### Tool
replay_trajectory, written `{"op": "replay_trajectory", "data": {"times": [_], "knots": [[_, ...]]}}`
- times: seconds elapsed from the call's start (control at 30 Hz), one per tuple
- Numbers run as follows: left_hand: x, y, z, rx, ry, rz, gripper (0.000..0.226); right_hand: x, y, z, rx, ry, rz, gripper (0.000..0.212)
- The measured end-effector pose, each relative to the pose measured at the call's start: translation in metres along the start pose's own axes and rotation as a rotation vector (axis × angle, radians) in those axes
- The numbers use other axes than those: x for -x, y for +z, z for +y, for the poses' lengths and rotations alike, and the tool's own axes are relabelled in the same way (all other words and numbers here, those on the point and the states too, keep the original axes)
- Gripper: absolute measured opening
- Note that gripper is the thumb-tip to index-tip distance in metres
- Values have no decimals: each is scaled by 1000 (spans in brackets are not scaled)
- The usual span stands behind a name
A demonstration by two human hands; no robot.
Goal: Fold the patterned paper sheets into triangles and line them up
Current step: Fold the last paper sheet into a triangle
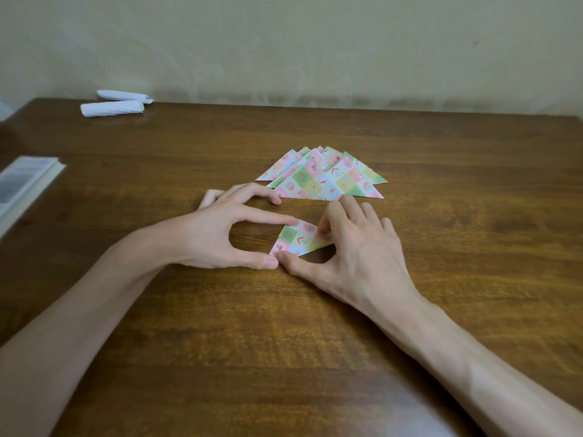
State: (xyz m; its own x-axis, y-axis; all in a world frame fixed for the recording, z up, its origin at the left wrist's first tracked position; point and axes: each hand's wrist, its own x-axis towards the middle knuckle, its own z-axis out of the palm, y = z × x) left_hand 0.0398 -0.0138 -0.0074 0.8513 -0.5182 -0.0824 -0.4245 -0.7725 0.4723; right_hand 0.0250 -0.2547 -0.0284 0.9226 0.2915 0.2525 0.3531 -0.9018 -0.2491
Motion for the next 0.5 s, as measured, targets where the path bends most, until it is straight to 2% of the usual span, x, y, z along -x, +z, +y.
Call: {"op": "replay_trajectory", "data": {"times": [0.4,0.5], "knots": [[0,0,0,-22,6,-4,63,2,-1,-6,-27,37,-39,85],[0,4,-2,-47,15,50,61,1,0,-5,-60,41,-51,88]]}}
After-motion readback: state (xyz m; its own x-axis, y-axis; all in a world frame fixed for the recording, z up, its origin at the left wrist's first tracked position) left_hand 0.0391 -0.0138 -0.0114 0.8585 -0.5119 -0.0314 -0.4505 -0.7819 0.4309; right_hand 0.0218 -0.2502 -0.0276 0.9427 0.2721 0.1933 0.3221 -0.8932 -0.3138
